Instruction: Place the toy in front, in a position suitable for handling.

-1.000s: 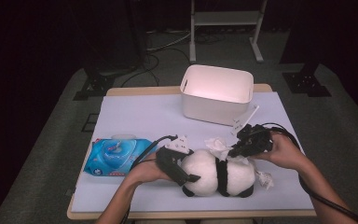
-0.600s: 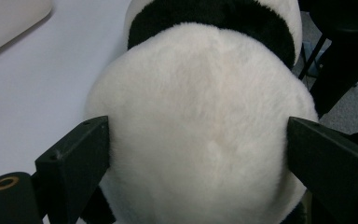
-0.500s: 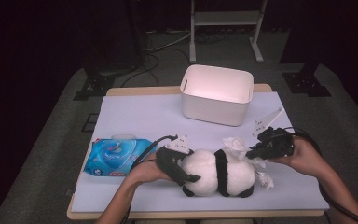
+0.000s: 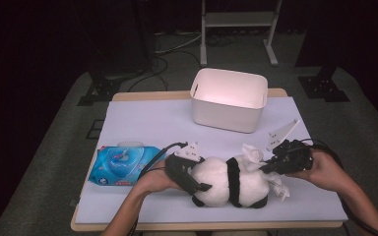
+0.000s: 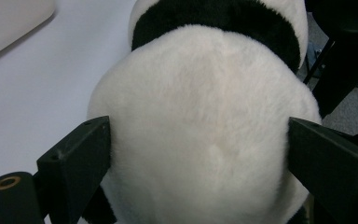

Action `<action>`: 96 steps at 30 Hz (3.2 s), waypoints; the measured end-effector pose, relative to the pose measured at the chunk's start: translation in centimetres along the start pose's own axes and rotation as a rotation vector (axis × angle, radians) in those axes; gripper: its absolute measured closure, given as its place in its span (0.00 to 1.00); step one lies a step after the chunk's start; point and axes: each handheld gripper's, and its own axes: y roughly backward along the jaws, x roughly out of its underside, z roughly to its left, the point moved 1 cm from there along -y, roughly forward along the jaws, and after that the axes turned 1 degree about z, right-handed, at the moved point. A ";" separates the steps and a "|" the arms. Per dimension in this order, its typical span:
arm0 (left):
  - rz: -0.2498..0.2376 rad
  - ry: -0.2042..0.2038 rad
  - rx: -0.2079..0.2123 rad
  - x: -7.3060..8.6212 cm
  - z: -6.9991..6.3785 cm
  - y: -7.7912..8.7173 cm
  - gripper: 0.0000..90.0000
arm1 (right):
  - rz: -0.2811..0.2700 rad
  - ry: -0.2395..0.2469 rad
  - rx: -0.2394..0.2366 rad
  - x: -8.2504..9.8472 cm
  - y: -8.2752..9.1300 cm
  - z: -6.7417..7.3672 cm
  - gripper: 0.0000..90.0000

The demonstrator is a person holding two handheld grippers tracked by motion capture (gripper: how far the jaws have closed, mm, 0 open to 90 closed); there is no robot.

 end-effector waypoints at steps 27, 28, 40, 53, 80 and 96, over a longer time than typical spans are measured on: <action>-0.004 -0.007 -0.004 0.0 0.0 0.1 0.09 | 0.020 0.020 -0.036 -4.4 -2.8 -2.2 0.94; -0.004 -0.004 -0.003 0.0 0.0 0.0 0.09 | 0.017 0.009 -0.033 -3.9 -2.5 -2.3 0.94; -0.009 0.008 0.001 -0.1 0.0 -0.1 0.09 | -0.021 -0.053 -0.004 1.3 -0.3 -1.7 0.94; 0.005 0.001 -0.002 -0.1 0.0 -0.1 0.09 | -0.025 -0.008 0.004 2.4 0.2 1.1 0.94; -0.007 0.007 -0.007 -0.2 -0.1 -0.2 0.09 | 0.035 0.079 -0.073 -6.6 -4.2 -0.7 0.94; -0.007 0.009 -0.002 -0.2 -0.1 -0.2 0.09 | 0.014 -0.029 -0.034 -3.8 -3.0 -3.4 0.94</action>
